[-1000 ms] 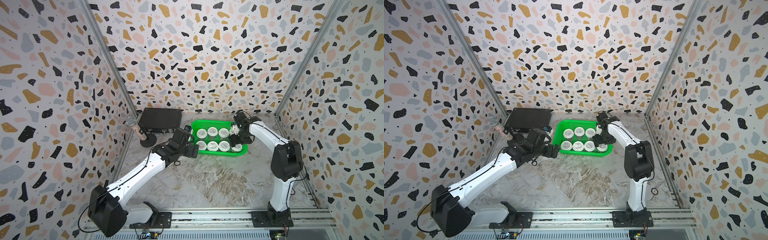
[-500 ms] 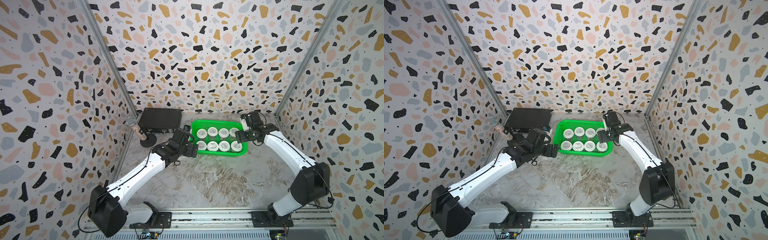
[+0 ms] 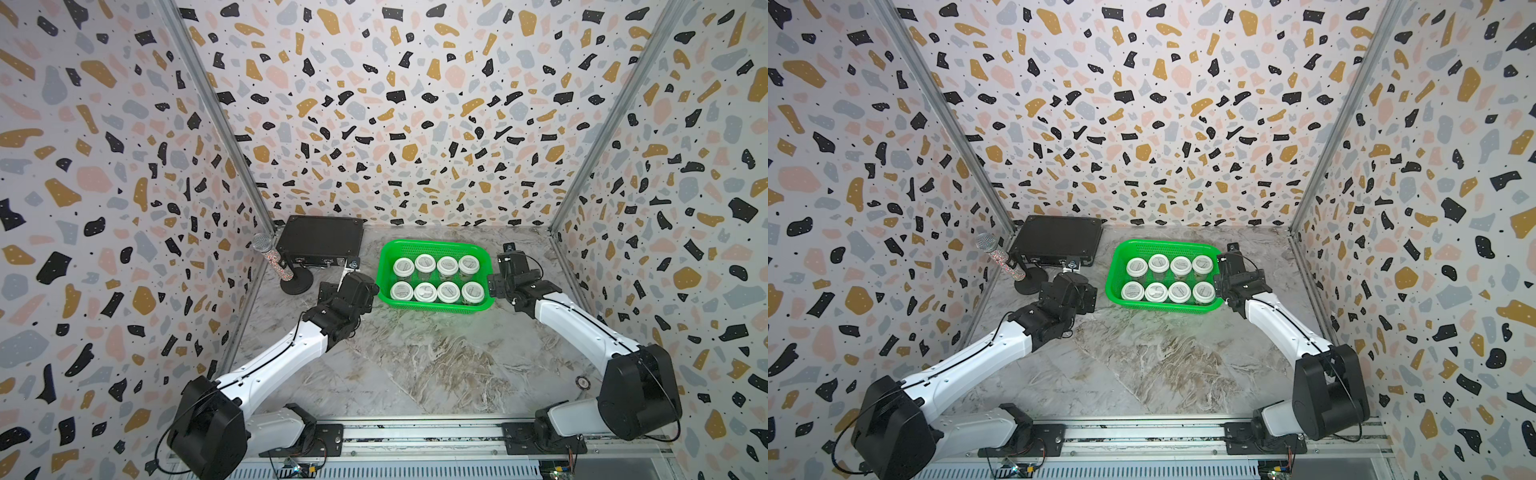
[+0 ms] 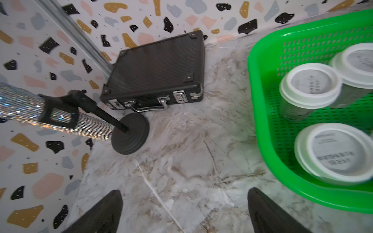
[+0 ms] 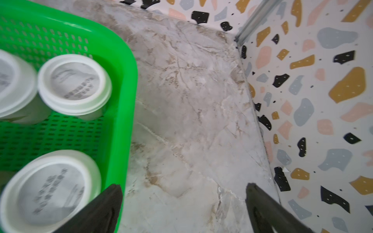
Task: Put the yogurt in the basket
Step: Reset both arms
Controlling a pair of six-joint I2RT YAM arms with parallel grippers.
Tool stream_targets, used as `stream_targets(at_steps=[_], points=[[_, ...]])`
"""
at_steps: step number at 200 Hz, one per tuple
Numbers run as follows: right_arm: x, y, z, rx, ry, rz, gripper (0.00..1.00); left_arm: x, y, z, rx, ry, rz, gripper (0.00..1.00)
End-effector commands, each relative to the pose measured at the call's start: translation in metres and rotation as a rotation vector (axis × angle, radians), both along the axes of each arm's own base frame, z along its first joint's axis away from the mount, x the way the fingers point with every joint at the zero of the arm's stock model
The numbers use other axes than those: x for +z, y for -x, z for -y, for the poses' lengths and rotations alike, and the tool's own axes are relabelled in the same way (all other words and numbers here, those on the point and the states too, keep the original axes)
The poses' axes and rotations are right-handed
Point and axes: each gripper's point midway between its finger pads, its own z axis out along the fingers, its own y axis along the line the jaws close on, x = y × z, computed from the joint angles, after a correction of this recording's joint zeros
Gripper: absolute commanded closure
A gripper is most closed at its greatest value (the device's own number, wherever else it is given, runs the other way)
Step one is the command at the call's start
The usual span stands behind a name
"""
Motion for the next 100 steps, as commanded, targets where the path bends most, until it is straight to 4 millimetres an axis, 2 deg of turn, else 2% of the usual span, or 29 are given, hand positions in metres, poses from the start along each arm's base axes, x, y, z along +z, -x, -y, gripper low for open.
stream_targets(at_steps=[1,42,100], points=[[0.015,0.002,0.031,-0.127,0.053,0.112,0.0,0.027,-0.009,-0.025,0.107,-0.107,0.187,0.01],[-0.015,0.015,0.061,-0.203,0.1,0.099,0.0,-0.001,-0.011,-0.04,0.079,-0.16,0.209,0.01],[-0.058,0.018,0.074,-0.198,0.082,0.136,0.0,-0.036,-0.018,-0.055,0.006,-0.062,0.193,0.01]])
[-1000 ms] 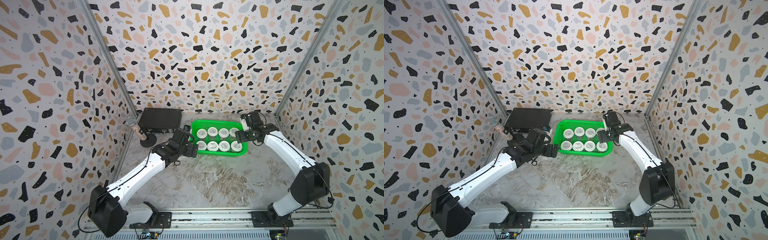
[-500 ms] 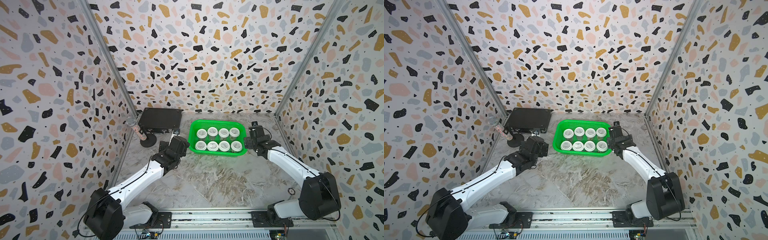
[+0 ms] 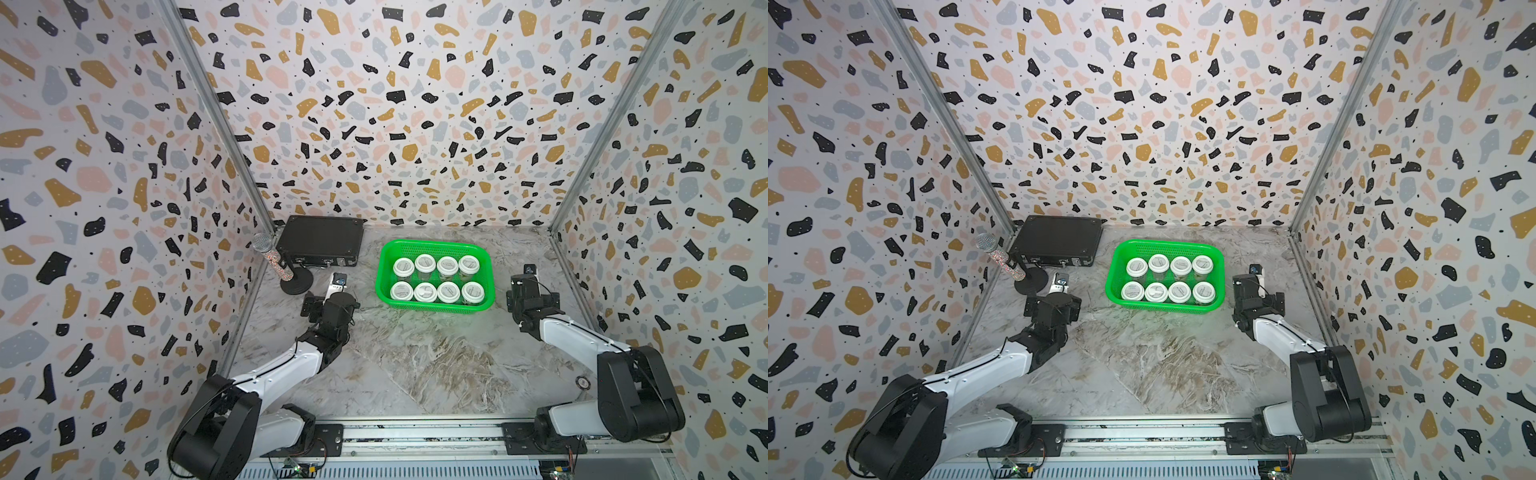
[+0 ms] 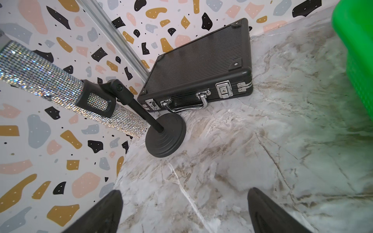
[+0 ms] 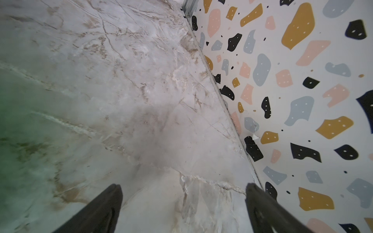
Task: Put the yogurt in the basket
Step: Reset both arms
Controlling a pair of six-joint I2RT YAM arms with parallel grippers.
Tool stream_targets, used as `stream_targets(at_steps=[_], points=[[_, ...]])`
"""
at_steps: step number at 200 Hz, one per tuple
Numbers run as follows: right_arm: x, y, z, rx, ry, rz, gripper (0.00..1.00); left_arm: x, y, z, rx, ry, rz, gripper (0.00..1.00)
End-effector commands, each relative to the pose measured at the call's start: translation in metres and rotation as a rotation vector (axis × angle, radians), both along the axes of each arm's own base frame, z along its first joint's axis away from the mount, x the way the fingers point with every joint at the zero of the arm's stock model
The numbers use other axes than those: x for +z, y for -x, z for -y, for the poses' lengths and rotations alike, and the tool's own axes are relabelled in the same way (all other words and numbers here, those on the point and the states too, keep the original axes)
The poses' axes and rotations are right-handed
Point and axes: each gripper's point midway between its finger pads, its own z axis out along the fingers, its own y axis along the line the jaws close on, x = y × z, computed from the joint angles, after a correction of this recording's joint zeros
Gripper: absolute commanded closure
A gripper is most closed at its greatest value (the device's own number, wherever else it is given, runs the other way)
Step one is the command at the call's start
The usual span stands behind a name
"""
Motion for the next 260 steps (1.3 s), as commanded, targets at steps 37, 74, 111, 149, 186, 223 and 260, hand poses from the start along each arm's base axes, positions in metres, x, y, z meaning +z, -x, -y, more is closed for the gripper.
stream_targets(at_steps=[37,74,111,149,186,223,260], points=[[-0.001,-0.015,-0.004,0.096,-0.023,0.171,0.0,-0.007,-0.019,-0.006,-0.095,0.165,0.081,0.01],[0.002,-0.021,-0.01,0.149,-0.046,0.216,0.0,-0.018,-0.022,-0.016,-0.111,0.25,0.085,0.01],[-0.002,-0.024,-0.018,0.217,-0.115,0.284,0.0,-0.027,-0.022,-0.021,-0.127,0.303,0.096,0.01],[-0.007,-0.023,-0.021,0.244,-0.128,0.307,0.0,-0.038,-0.021,-0.02,-0.148,0.309,0.111,0.01],[-0.013,-0.017,-0.024,0.284,-0.132,0.369,0.0,-0.047,-0.026,-0.015,-0.167,0.311,0.057,0.01],[-0.016,-0.02,-0.021,0.258,-0.137,0.329,0.0,-0.046,-0.027,-0.015,-0.166,0.312,0.066,0.01],[-0.016,-0.02,-0.021,0.256,-0.136,0.332,0.0,-0.046,-0.027,-0.015,-0.165,0.31,0.066,0.01]])
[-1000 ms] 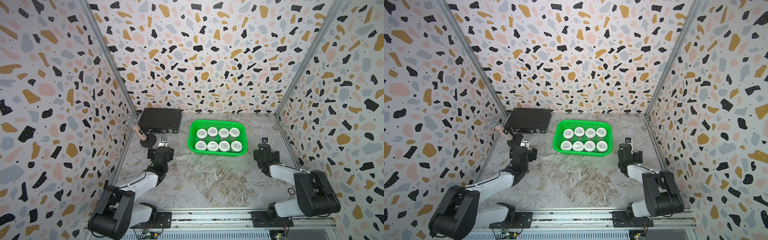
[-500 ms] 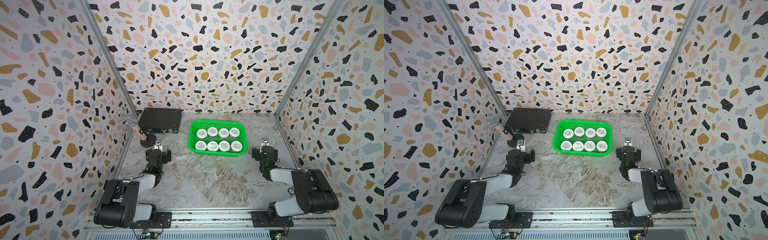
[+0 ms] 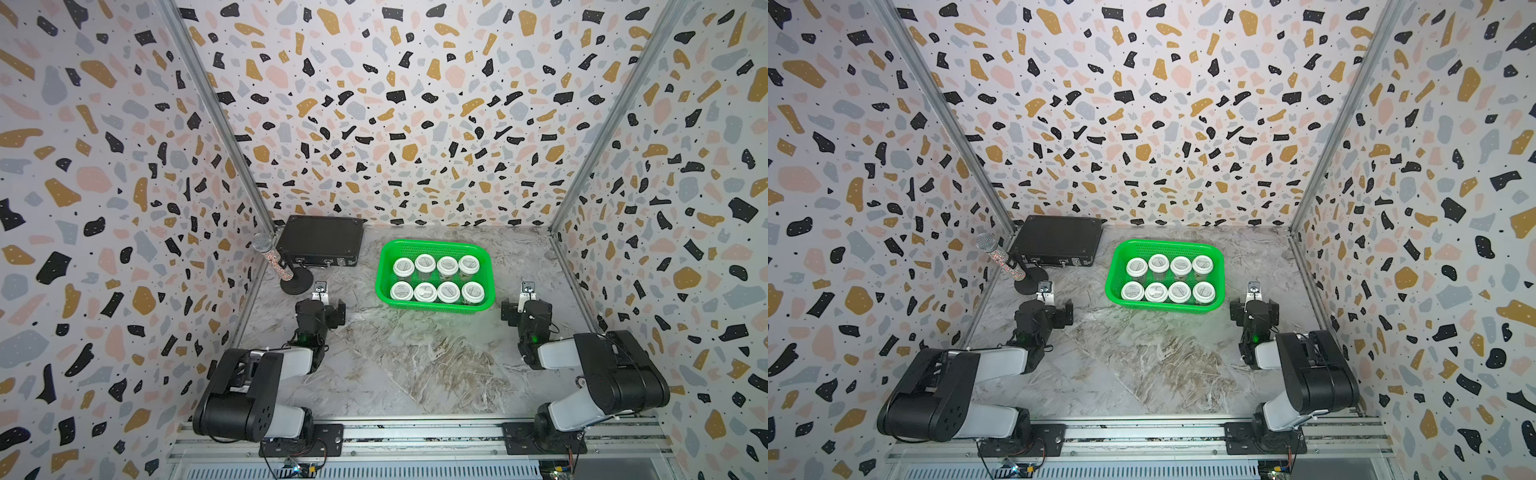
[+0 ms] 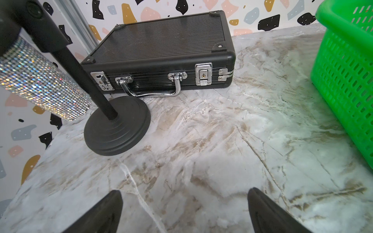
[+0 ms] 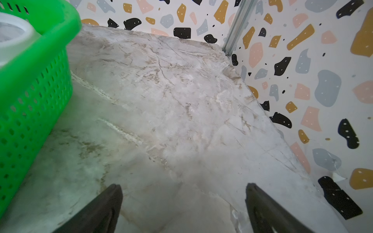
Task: Put the yogurt in the basket
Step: Reset both arms
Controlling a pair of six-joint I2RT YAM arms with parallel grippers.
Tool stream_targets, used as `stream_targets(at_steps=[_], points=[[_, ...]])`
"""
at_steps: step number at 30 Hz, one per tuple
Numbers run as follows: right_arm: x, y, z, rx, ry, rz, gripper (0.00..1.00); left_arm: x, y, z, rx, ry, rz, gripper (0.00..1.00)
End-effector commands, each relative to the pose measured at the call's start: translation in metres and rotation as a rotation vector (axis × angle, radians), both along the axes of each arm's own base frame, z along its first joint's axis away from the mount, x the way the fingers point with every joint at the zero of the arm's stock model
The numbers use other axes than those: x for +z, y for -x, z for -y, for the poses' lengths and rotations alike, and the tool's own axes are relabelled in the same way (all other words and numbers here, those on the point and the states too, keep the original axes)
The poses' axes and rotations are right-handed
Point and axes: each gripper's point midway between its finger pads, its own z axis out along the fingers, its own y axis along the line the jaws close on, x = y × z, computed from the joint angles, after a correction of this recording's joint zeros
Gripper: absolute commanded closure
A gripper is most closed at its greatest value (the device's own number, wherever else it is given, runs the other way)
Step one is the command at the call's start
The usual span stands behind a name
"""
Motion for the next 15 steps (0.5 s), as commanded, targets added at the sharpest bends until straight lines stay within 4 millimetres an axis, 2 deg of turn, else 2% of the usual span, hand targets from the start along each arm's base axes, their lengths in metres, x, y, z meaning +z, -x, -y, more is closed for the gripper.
stream_targets(at_steps=[1,15], points=[[0.0136,-0.0068,0.0014,-0.007,-0.003,0.043,0.0,0.0157,-0.009,0.0002,0.0,0.014,0.052,0.01],[0.0143,-0.007,0.001,-0.005,-0.002,0.049,0.0,0.0154,-0.0091,0.0001,0.001,0.014,0.05,0.01]])
